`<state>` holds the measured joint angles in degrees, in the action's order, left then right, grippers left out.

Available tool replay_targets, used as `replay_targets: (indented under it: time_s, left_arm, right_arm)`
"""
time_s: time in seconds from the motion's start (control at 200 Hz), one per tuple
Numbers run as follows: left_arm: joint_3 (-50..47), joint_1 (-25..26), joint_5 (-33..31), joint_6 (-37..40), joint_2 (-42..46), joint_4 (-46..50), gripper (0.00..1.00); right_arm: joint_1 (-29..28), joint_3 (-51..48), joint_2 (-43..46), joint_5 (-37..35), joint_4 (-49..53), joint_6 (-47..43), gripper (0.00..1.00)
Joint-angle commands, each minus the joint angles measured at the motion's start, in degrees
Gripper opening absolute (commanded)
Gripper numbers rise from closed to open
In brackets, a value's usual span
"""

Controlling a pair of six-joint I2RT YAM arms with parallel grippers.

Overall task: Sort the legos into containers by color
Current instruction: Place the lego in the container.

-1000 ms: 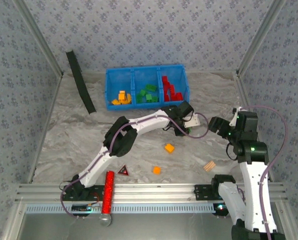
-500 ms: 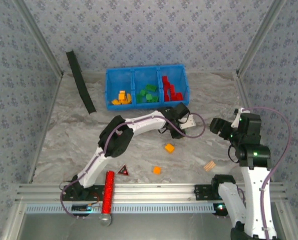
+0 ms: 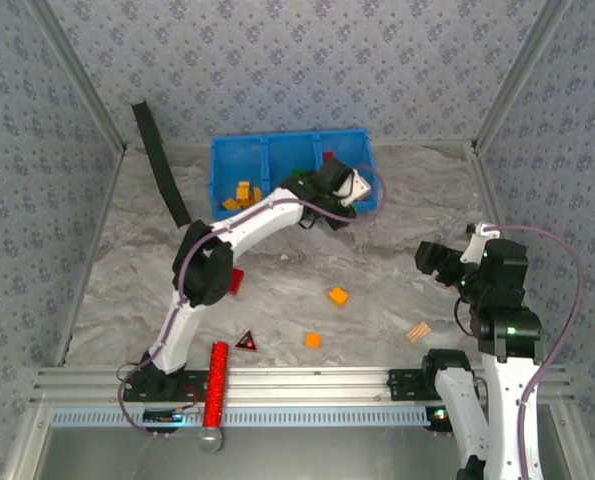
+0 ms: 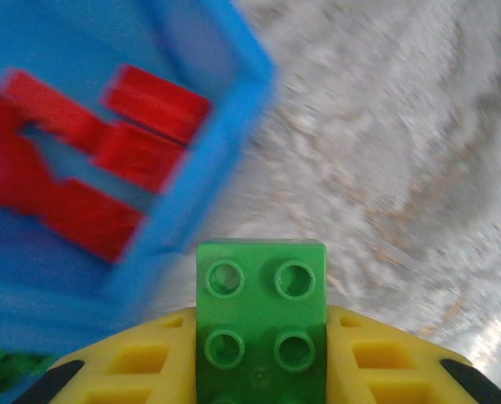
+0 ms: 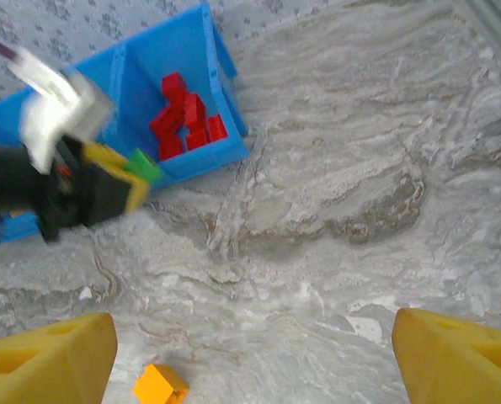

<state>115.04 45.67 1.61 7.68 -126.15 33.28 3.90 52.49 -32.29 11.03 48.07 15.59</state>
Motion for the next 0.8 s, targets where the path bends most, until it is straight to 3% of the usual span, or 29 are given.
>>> replay_targets:
  time_s: [0.0,0.34,0.53,0.7,0.795]
  left_arm:
    - [2.1,-3.6,-3.8,-4.6,3.4,0.3,0.18]
    - [7.3,-10.6,-12.0,-12.0,-1.1,-0.9,0.19]
    - [19.8,-12.9,-10.7,-14.8,-10.7,3.9,0.19]
    - [39.4,-15.5,-11.1,-18.5,-23.3,14.7,0.19]
    - [41.1,-16.5,-9.8,-19.8,-25.5,13.2,0.19]
  right_arm:
    - [0.3,-1.3,-0.3,2.5,0.0,-1.3,0.87]
    - [-0.4,-2.8,-1.5,8.0,-4.8,-1.7,0.86]
    - [-1.8,-2.7,-2.9,7.5,-4.9,-1.6,0.85]
    - [-3.2,-0.8,-4.0,7.5,-4.5,-0.4,0.85]
    - [-4.6,0.4,-4.1,7.3,-3.8,0.5,0.85]
